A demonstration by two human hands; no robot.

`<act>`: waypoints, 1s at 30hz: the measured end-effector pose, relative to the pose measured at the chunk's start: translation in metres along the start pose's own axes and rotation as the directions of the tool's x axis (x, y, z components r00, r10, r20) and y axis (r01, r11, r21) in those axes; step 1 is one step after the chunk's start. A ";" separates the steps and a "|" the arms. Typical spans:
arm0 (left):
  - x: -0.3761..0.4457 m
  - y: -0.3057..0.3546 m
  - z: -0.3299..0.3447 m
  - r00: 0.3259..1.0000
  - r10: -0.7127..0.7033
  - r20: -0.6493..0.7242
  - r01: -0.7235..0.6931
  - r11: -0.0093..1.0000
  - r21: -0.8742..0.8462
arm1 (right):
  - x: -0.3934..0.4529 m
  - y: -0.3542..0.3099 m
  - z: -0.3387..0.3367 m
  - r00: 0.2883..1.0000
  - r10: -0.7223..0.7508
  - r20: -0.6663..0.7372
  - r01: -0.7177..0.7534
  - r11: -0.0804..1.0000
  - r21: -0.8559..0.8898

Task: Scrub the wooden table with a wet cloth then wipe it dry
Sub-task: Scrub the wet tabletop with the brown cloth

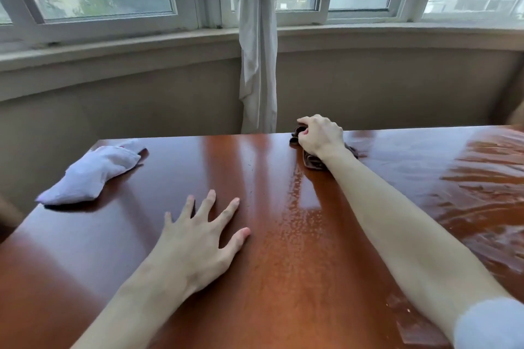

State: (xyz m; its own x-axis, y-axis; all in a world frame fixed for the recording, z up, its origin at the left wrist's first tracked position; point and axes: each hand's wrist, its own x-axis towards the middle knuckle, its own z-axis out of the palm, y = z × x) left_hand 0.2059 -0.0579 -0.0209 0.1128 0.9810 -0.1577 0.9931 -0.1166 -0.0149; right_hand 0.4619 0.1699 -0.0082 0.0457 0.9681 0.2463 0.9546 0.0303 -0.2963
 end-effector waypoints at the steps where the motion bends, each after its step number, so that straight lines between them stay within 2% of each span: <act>1: -0.001 0.000 0.000 1.000 -0.002 -0.001 0.002 1.000 0.006 | 0.005 -0.002 0.001 1.000 -0.003 0.010 0.003 1.000 -0.004; 6: 0.001 0.000 -0.006 1.000 -0.011 0.025 0.012 1.000 -0.014 | -0.033 -0.005 -0.010 0.997 -0.032 0.069 0.034 0.999 -0.021; 9: -0.031 0.007 -0.011 0.999 0.040 -0.016 -0.040 0.999 -0.029 | -0.125 -0.016 -0.048 0.998 -0.052 0.031 0.054 0.998 -0.034; 13: 0.008 -0.002 -0.003 0.999 -0.008 0.032 0.009 0.999 -0.052 | -0.192 -0.035 -0.031 0.984 -0.145 0.102 0.144 0.989 0.016; 20: -0.009 0.001 -0.009 1.000 0.001 -0.011 -0.002 0.997 -0.072 | -0.324 -0.054 -0.053 0.954 -0.294 0.051 0.288 0.952 0.101; 24: -0.007 -0.001 -0.007 1.000 0.002 -0.029 -0.003 0.998 -0.063 | -0.310 -0.054 -0.053 0.963 -0.267 0.036 0.262 0.959 0.106; 30: -0.005 -0.001 0.002 0.998 0.013 -0.066 -0.015 0.999 -0.035 | -0.199 -0.044 -0.032 0.983 -0.181 0.037 0.178 0.982 0.069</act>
State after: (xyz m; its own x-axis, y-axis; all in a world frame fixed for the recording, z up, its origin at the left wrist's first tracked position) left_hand 0.2040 -0.0627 -0.0220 0.1274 0.9875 -0.0925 0.9918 -0.1259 0.0218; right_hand 0.4208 -0.0320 -0.0144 -0.1389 0.9552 0.2612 0.9248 0.2194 -0.3107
